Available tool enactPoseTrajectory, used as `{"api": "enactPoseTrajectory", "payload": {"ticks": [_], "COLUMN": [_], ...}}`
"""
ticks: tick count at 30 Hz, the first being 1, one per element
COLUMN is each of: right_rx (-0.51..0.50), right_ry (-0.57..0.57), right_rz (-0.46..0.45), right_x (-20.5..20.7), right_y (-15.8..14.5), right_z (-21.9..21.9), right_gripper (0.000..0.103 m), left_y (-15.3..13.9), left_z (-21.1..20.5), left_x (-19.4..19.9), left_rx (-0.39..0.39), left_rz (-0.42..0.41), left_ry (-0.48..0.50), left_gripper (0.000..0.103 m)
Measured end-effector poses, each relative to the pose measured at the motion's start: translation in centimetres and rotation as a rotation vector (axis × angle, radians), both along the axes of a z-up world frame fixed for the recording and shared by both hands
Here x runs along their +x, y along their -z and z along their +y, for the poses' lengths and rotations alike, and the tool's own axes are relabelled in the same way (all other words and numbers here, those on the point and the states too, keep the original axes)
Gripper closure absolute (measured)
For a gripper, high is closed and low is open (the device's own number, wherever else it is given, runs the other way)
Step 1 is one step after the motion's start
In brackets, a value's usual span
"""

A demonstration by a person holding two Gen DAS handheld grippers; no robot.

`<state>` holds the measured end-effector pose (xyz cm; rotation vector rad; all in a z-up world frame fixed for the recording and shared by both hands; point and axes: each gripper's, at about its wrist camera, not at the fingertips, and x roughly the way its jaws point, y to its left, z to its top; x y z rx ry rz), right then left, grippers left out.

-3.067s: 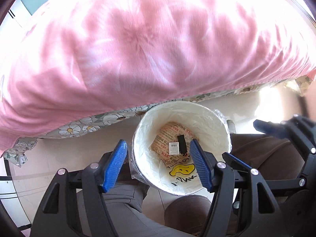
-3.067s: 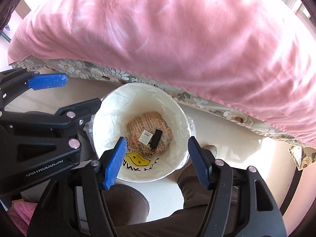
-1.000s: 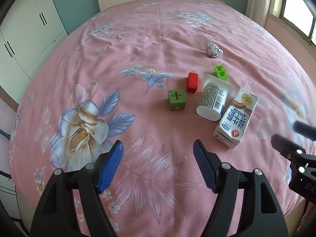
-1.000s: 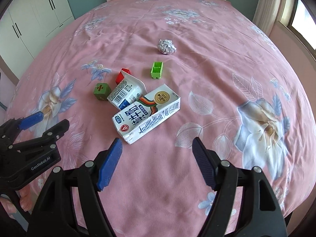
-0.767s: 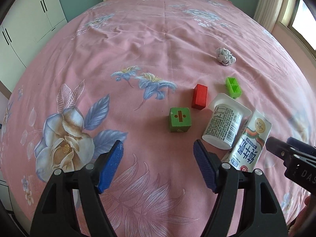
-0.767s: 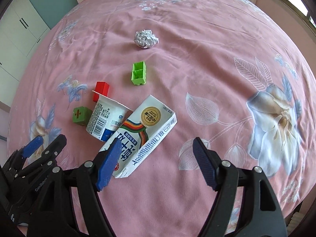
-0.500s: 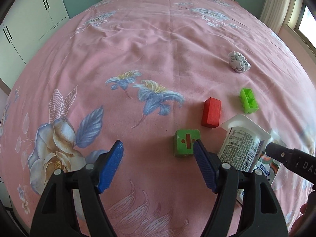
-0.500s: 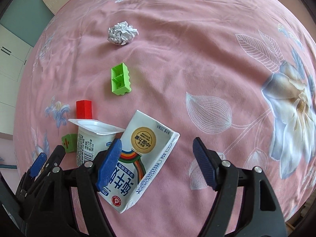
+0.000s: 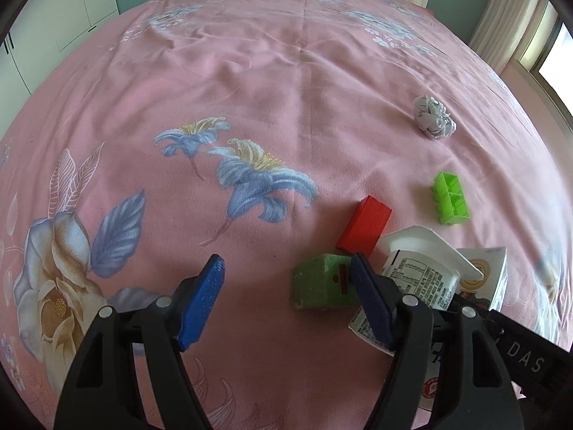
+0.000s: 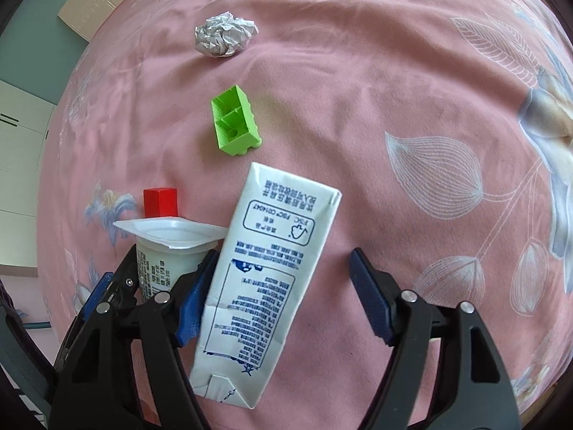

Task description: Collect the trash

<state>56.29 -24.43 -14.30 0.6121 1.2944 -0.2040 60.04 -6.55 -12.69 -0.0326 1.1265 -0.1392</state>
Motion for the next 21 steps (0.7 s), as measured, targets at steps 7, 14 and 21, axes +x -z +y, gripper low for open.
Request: {"api": "enactPoseTrajectory", "payload": {"ticks": [7,14,21], "right_rx": [0.084,0.074,0.025], "right_ry": [-0.064,-0.083,-0.128], "right_rz": [-0.004,-0.014,-0.012], "right_x": [-0.1,-0.5,-2.2], "right_y": [0.3,0.2,-1.0], "right_z": [-1.0,-2.1,-2.6], "right_gripper": [0.064,0.065,0.065], "left_y": [1.3,1.4,0.7], "left_z": [-1.4,-2.6,-2.6], "left_x": [0.6,0.5,-0.7], "left_rx": [-0.026,-0.017,0.042], "left_rz": [0.051,0.045,0.032], "left_ry": [0.048,0.055,0.066], "left_gripper": [0.028,0.071,0.071]}}
